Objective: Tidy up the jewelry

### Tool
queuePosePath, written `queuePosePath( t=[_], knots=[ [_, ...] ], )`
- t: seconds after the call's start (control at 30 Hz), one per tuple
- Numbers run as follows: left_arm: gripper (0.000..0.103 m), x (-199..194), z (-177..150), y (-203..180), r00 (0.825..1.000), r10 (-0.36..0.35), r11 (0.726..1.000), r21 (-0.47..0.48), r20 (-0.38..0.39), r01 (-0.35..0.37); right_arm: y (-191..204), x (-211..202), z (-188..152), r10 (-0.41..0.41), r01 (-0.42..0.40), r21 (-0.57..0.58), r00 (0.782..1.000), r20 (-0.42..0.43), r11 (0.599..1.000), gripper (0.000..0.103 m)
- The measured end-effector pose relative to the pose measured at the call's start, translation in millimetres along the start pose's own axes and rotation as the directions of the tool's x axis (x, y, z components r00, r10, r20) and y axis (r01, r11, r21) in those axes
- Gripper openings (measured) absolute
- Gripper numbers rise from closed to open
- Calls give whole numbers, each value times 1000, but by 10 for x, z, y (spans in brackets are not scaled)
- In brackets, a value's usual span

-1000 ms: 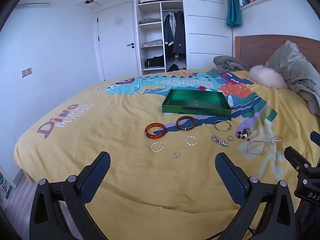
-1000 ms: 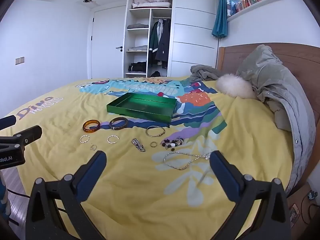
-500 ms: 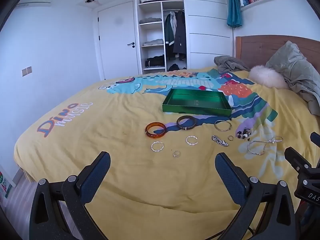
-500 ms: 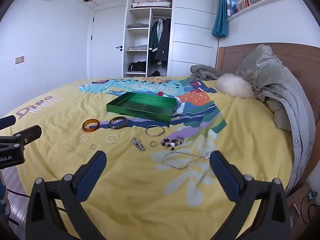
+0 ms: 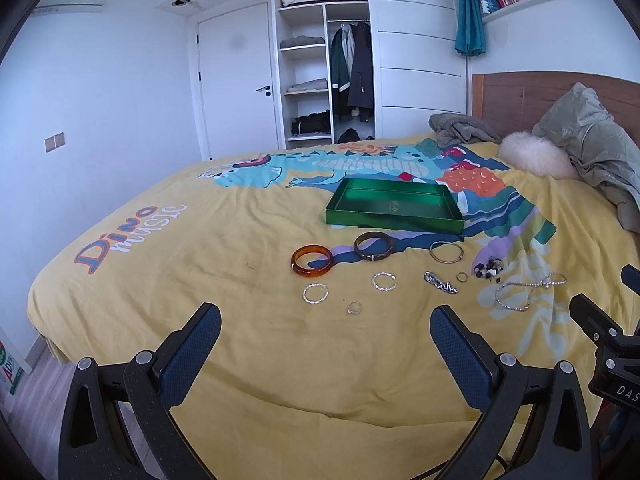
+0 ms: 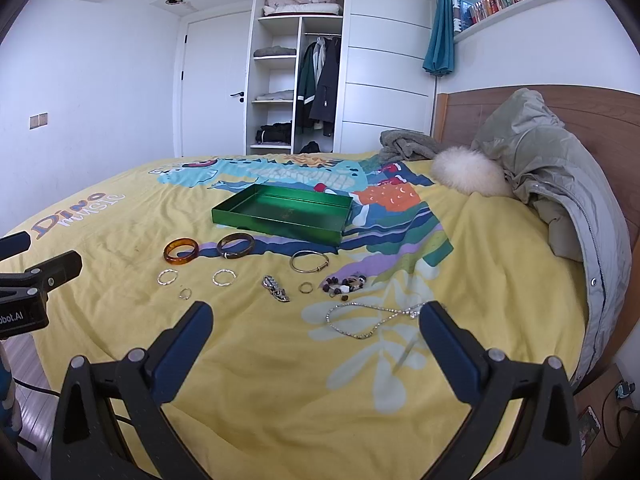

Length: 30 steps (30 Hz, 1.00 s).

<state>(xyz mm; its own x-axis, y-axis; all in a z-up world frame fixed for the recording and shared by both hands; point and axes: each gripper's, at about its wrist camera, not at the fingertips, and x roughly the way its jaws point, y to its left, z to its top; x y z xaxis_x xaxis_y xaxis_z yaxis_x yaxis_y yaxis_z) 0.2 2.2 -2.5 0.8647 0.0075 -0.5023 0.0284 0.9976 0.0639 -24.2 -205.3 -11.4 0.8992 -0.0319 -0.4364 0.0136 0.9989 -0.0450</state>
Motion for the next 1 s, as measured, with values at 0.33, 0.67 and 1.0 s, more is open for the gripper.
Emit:
queuePosePath(
  t=[0.33,0.67,1.0],
  knots=[
    [103,6,-1,-23,1000,5,1000,1,3,-5,-60,15,-18,-2,2,9,1000,6,1000,103],
    [103,26,0,17,1000,5,1000,-8,5,-5,-44,68,-13,8,-8,12,1000,-2,1000,103],
    [103,30,-5,25,1000,-5,1000,-10,-3,5,-13,62,-11,7,-7,7,1000,-4,1000,103]
  ],
)
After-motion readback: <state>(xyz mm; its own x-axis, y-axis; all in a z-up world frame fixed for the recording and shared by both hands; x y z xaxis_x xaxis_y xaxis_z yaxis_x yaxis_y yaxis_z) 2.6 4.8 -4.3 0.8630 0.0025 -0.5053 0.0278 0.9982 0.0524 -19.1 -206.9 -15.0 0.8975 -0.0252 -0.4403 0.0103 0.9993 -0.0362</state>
